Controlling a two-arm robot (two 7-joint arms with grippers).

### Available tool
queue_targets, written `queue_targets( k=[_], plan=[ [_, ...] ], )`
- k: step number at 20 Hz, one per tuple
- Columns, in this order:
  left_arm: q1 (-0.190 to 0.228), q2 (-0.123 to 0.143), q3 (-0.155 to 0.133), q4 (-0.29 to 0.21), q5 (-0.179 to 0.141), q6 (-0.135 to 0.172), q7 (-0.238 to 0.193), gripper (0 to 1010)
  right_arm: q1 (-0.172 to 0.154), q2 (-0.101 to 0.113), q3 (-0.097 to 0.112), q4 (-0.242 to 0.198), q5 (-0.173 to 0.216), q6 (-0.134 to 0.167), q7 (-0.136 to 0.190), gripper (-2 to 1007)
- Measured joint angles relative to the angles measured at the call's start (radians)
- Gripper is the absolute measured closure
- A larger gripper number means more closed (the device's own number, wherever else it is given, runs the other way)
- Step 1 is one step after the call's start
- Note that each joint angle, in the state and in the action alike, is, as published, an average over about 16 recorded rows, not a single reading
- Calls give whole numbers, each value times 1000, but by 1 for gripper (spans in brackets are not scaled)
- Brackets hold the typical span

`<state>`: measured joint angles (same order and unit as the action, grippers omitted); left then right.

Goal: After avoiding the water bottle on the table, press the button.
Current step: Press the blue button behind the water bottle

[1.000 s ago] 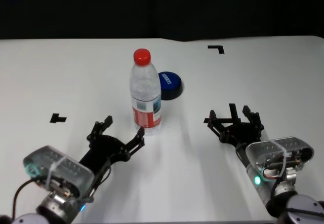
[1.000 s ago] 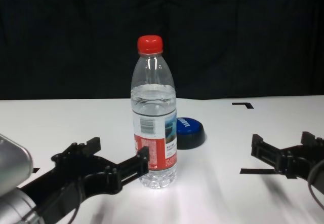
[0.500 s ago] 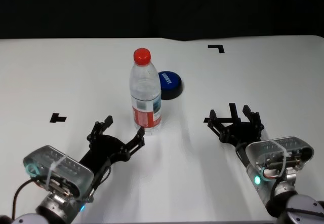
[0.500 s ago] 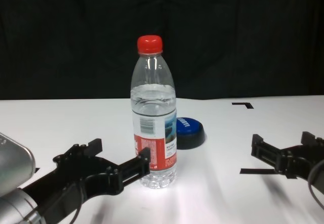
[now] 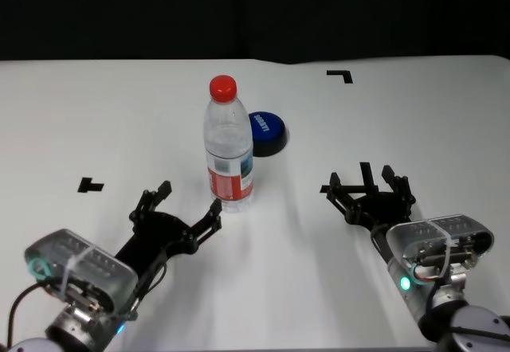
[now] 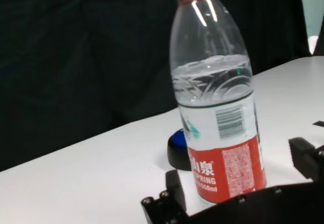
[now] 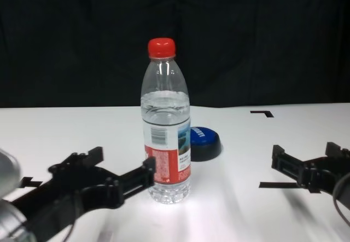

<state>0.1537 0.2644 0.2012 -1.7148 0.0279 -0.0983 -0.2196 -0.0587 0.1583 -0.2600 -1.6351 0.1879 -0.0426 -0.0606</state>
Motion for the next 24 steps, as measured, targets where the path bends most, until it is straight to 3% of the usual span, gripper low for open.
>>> queue_targets(
  k=[8,13,18,24],
  plan=[
    [52,71,-56,-82,-53,-14,-45,7,0,0,0,0,0,0,0,2],
    [63,118,-96,-104,-93,-36,-76,7,0,0,0,0,0,0,0,2],
    [39,148,-130,-78,-120,-60,-94,7,0,0,0,0,0,0,0,2],
    [-32,158,-149,7,-133,-85,-100,7,0,0,0,0,0,0,0,2]
  ],
)
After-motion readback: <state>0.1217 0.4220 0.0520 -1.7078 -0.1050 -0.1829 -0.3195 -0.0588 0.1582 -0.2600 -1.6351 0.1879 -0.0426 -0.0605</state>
